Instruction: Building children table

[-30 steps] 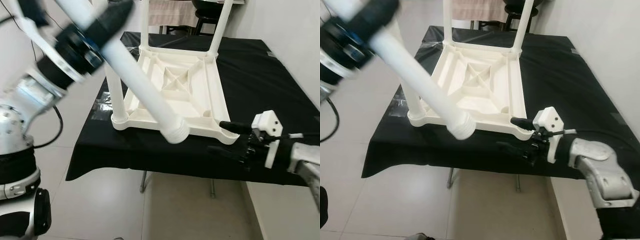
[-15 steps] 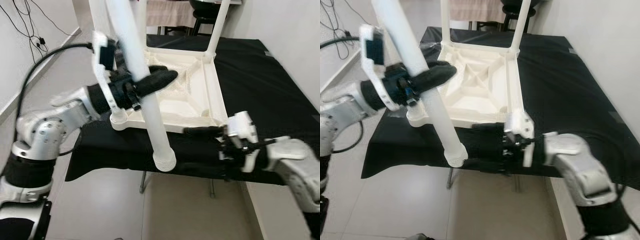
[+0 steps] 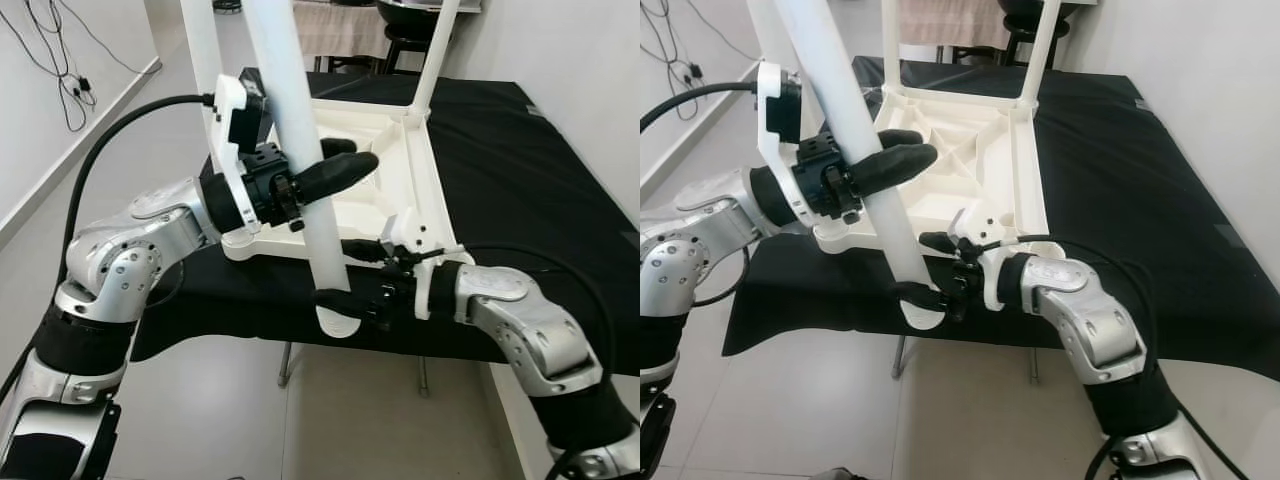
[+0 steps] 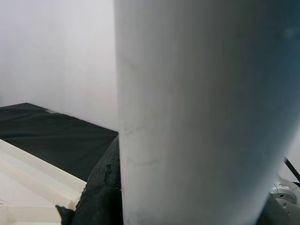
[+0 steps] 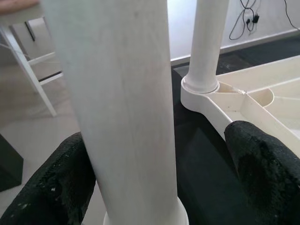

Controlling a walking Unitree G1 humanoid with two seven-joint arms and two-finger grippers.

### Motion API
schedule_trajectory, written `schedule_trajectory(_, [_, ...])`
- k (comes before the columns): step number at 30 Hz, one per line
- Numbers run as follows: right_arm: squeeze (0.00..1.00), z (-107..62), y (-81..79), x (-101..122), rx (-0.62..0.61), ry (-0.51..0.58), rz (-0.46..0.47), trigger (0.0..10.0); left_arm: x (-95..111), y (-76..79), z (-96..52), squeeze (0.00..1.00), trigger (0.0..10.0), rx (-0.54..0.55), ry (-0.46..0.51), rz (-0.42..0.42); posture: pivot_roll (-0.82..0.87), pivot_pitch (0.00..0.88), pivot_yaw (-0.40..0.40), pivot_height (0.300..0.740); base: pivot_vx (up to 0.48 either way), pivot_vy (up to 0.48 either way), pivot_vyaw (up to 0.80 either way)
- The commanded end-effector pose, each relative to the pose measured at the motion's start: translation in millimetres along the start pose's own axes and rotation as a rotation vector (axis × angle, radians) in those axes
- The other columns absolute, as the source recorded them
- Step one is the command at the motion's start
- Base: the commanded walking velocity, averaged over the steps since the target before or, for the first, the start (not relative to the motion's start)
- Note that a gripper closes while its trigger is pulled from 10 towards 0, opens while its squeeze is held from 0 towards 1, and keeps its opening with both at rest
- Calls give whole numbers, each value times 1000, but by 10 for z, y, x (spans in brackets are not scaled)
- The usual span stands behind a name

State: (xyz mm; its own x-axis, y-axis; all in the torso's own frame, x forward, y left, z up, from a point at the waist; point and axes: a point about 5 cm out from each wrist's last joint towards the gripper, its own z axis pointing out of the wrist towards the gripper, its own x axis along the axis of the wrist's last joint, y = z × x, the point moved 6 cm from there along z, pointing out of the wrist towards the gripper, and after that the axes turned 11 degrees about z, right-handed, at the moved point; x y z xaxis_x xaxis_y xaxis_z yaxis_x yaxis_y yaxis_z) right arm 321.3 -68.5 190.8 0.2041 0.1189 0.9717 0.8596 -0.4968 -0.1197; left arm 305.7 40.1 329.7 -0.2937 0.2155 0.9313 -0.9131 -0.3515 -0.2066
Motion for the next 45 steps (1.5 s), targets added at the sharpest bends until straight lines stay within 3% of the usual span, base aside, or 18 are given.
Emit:
schedule_trajectory(1, [0, 34, -3, 44, 0, 13, 23, 10000, 35, 53, 53, 0, 0, -35, 19, 18, -17, 78, -64, 740, 0, 0, 0])
schedule_trajectory(6, [0, 212, -98, 106, 20, 48, 48, 10000, 20, 42, 93, 0, 0, -30, 23, 45, -21, 78, -65, 740, 0, 0, 0])
schedule_trajectory(14, [0, 404, -86, 63, -38, 28, 39, 10000, 12, 37, 131, 0, 0, -30, 26, 59, -17, 78, -68, 740, 0, 0, 0])
schedule_trajectory(15, [0, 436, -81, 53, -50, 23, 34, 3961, 17, 33, 138, 0, 0, -29, 30, 60, -17, 78, -68, 740, 0, 0, 0])
schedule_trajectory(16, [0, 459, -58, 49, -69, 22, 23, 0, 26, 25, 145, 0, 0, -27, 34, 60, -14, 80, -68, 740, 0, 0, 0])
schedule_trajectory(31, [0, 471, 84, 85, -151, 63, -11, 0, 67, 13, 178, 0, 0, -20, 70, 58, -17, 80, -69, 740, 0, 0, 0])
schedule_trajectory(32, [0, 469, 98, 90, -159, 70, -9, 0, 83, -1, 172, 294, 1843, -7, 81, 61, -18, 79, -70, 740, 0, 0, 0])
schedule_trajectory(33, [0, 469, 98, 90, -159, 70, -9, 0, 83, -1, 172, 294, 1843, -7, 81, 61, -18, 79, -70, 740, 0, 0, 0])
schedule_trajectory(34, [0, 464, 117, 106, -169, 83, -7, 0, 92, -10, 157, 1000, 10000, 1, 89, 52, -22, 79, -69, 740, 0, 0, 0])
schedule_trajectory(40, [0, 422, 179, 189, -192, 137, 7, 0, 101, -32, 93, 1000, 10000, 23, 93, 47, -22, 80, -69, 740, 0, 0, 0])
schedule_trajectory(43, [0, 276, 260, 330, -194, 226, 19, 0, 141, -142, -33, 1000, 10000, 89, 84, 77, -22, 80, -69, 740, 0, 0, 0])
schedule_trajectory(45, [0, 276, 260, 330, -194, 226, 19, 0, 141, -142, -33, 1000, 10000, 89, 84, 77, -22, 80, -69, 740, 0, 0, 0])
